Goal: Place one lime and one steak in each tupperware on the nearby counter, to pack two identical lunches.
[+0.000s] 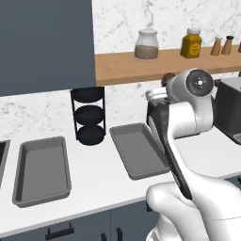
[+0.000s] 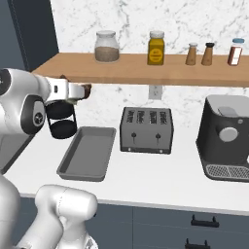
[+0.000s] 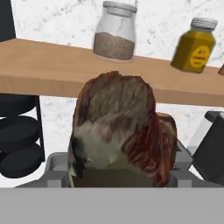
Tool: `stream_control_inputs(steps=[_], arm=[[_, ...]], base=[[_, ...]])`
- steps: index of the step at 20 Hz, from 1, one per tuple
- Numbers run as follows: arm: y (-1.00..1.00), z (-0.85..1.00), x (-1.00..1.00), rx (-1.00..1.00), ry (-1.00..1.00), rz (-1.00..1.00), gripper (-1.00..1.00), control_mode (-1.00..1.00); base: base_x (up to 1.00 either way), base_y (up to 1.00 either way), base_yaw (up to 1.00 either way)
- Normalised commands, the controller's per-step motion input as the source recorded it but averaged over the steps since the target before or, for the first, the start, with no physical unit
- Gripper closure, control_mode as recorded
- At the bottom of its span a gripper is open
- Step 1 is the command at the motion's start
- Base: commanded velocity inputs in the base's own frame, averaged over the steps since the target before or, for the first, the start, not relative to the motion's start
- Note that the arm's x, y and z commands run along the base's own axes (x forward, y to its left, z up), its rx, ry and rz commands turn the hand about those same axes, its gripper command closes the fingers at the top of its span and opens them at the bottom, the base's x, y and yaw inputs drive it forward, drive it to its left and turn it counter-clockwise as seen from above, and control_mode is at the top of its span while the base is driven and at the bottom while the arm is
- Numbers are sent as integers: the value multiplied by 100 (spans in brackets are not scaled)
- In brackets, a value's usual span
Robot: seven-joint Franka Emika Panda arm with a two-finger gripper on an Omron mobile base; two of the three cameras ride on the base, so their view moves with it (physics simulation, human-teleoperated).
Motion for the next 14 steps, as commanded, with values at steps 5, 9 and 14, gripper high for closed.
stream_control_inputs(steps=[5, 9, 14], arm=[[-1, -73, 1, 7, 19, 0, 100, -100], [-1, -91, 17, 11, 14, 3, 100, -100], [0, -93, 52, 7, 1, 11, 100, -100]], base=[[0, 0, 0], [0, 0, 0], [0, 0, 0]])
